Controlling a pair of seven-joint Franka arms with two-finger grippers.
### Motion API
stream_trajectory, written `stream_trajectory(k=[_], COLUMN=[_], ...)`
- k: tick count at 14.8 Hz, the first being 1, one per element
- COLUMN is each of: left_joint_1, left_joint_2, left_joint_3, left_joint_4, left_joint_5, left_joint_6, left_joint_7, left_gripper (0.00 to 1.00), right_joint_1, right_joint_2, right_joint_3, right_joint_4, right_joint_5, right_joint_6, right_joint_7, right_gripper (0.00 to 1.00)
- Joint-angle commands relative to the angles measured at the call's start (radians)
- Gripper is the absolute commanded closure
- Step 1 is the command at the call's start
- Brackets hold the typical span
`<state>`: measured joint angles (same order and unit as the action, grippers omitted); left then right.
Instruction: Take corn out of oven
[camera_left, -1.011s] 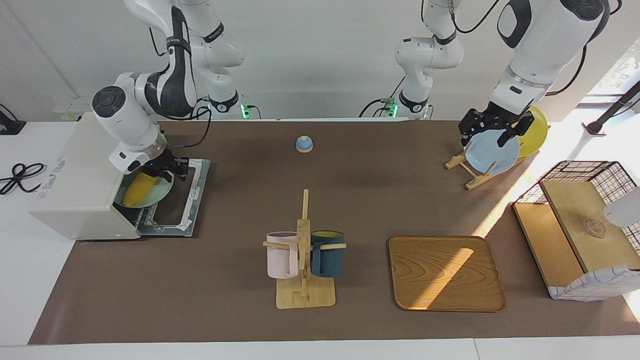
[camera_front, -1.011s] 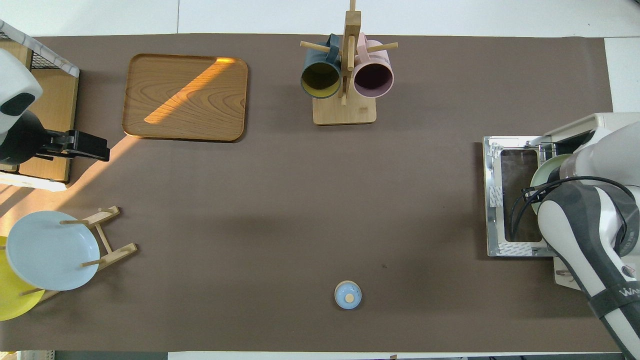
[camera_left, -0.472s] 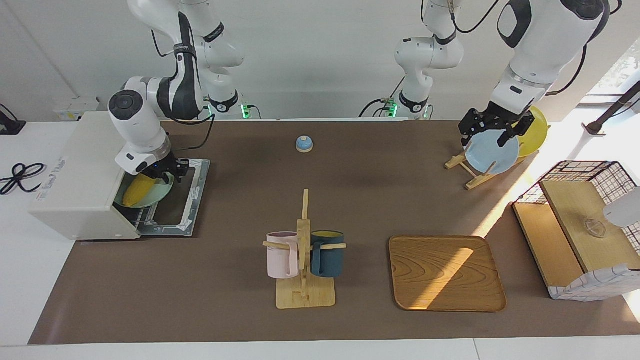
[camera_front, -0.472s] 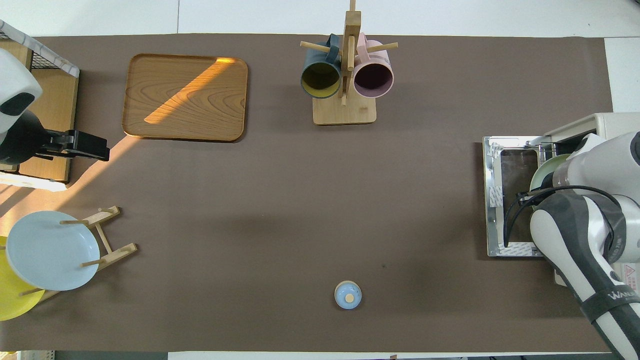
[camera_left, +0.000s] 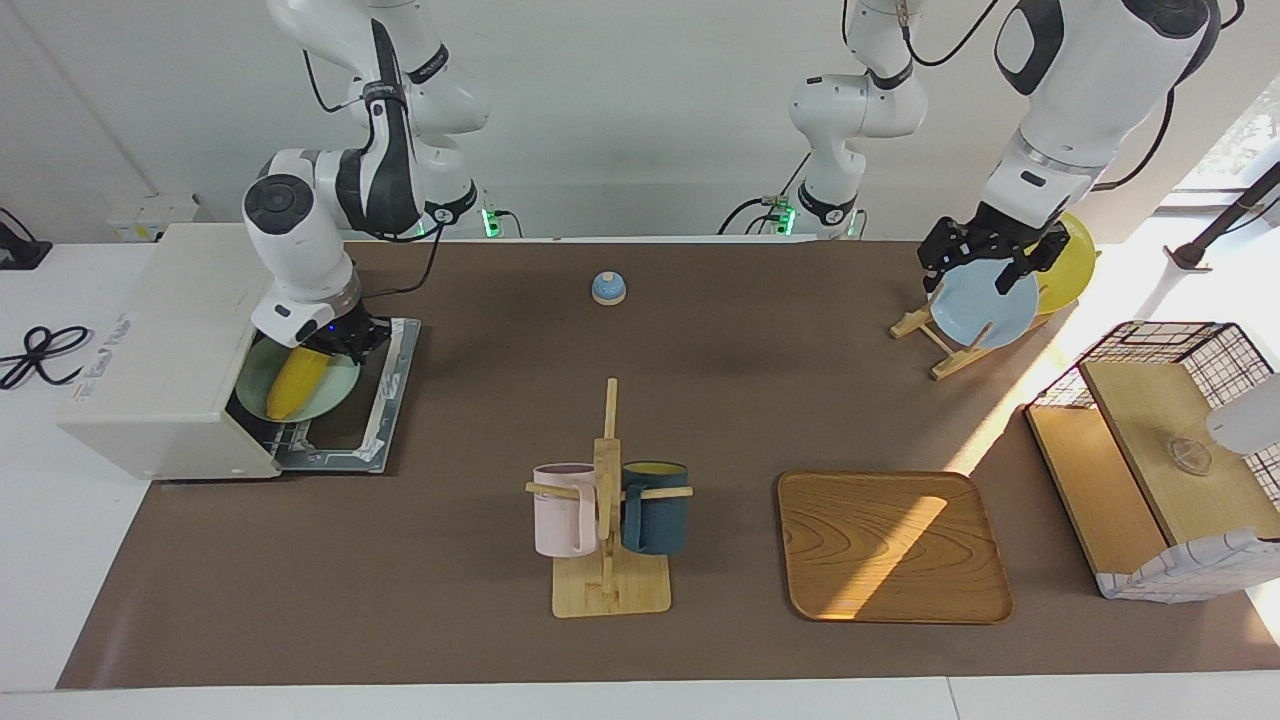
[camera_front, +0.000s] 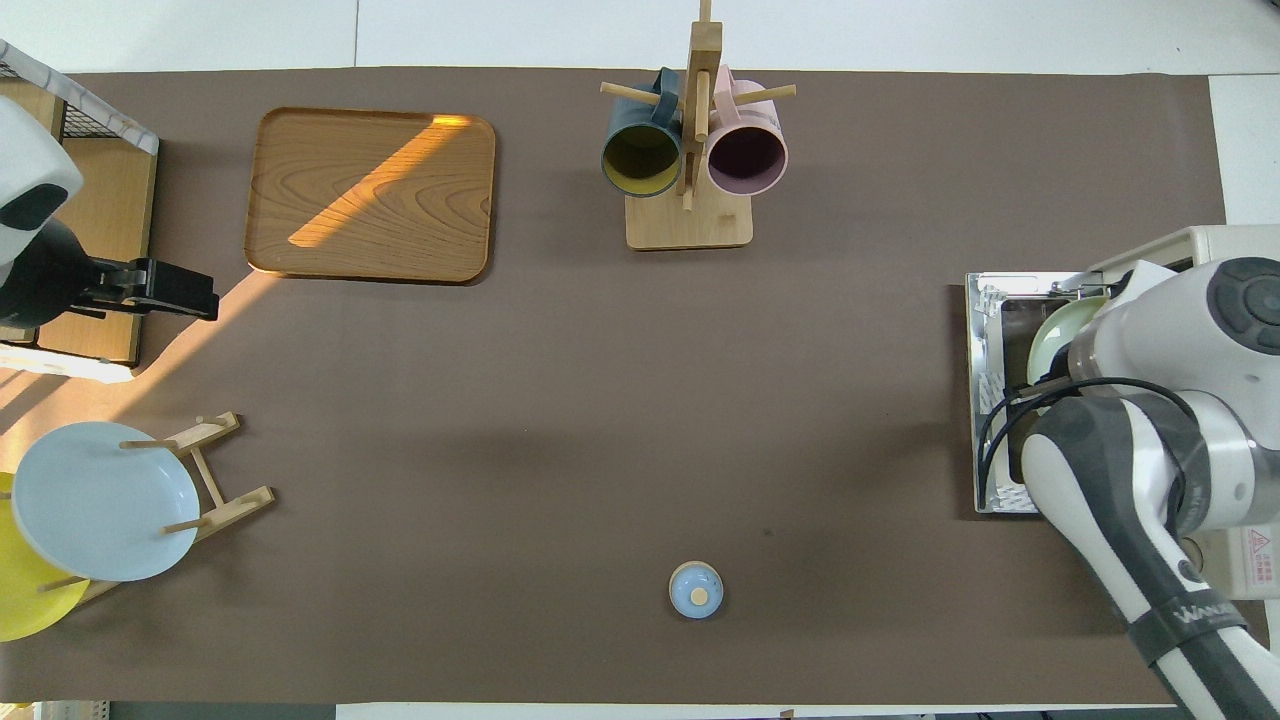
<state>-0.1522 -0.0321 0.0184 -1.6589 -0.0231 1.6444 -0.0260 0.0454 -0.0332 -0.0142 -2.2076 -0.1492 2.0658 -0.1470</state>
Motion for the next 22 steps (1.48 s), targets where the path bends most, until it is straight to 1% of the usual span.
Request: stream_trajectory(k=[1, 3, 4, 6, 8, 9, 10, 11, 12, 14, 16, 17, 18, 19, 20, 22], left_joint_1=[-0.010, -0.010, -0.012, -0.010, -0.009, -0.013, -0.018, -0.024, -0.030, -0.035, -0.036, -0.044, -0.058, -0.058, -0.059, -0.072], left_joint_2=[-0.003, -0.002, -0.002, -0.003, -0.003, -0.003, -0.002, -0.002, -0.002, -0.003, -0.002, 0.000, 0.004, 0.009, 0.012, 0.011], left_joint_3=[0.003, 0.003, 0.003, 0.003, 0.003, 0.003, 0.002, 0.000, 0.000, -0.002, -0.005, -0.006, -0.006, -0.006, -0.006, -0.006], left_joint_4=[0.005, 0.005, 0.007, 0.005, 0.002, 0.001, 0.001, 0.001, 0.001, -0.005, -0.010, -0.010, -0.010, -0.012, -0.016, -0.038], left_joint_5=[0.017, 0.017, 0.017, 0.017, 0.017, 0.017, 0.017, 0.017, 0.017, 0.017, 0.017, 0.017, 0.015, 0.015, 0.015, 0.011], left_joint_6=[0.006, 0.006, 0.006, 0.009, 0.021, 0.031, 0.038, 0.044, 0.052, 0.063, 0.069, 0.071, 0.077, 0.083, 0.087, 0.107], left_joint_7=[-0.011, -0.011, -0.012, -0.011, -0.011, -0.011, -0.012, -0.012, -0.012, -0.012, -0.011, -0.012, -0.012, -0.012, -0.011, -0.011], left_gripper=[0.00, 0.00, 0.00, 0.00, 0.00, 0.00, 0.00, 0.00, 0.00, 0.00, 0.00, 0.00, 0.00, 0.00, 0.00, 0.00], right_joint_1=[0.131, 0.247, 0.295, 0.378, 0.466, 0.502, 0.528, 0.550, 0.568, 0.564, 0.553, 0.551, 0.550, 0.536, 0.515, 0.490], right_joint_2=[0.053, 0.133, 0.159, 0.202, 0.290, 0.335, 0.369, 0.393, 0.409, 0.417, 0.417, 0.418, 0.418, 0.418, 0.420, 0.408], right_joint_3=[0.005, 0.005, 0.005, 0.005, 0.005, 0.007, 0.007, 0.008, 0.011, 0.011, 0.011, 0.011, 0.011, 0.011, 0.011, 0.011], right_joint_4=[0.122, 0.241, 0.276, 0.345, 0.457, 0.495, 0.511, 0.513, 0.500, 0.461, 0.459, 0.463, 0.468, 0.477, 0.496, 0.520], right_joint_5=[-0.016, -0.015, -0.015, -0.015, -0.006, -0.001, -0.001, 0.003, 0.022, 0.100, 0.160, 0.192, 0.198, 0.198, 0.198, 0.197], right_joint_6=[-0.097, -0.168, -0.179, -0.222, -0.265, -0.257, -0.245, -0.207, -0.143, -0.060, -0.038, -0.032, -0.024, -0.023, -0.024, -0.045], right_joint_7=[0.116, 0.248, 0.329, 0.420, 0.527, 0.611, 0.674, 0.719, 0.751, 0.788, 0.803, 0.808, 0.808, 0.807, 0.798, 0.775], right_gripper=[1.00, 1.00, 1.00, 1.00, 1.00, 1.00, 1.00, 1.00, 1.00, 1.00, 1.00, 0.98, 0.86, 0.82, 0.75, 0.75])
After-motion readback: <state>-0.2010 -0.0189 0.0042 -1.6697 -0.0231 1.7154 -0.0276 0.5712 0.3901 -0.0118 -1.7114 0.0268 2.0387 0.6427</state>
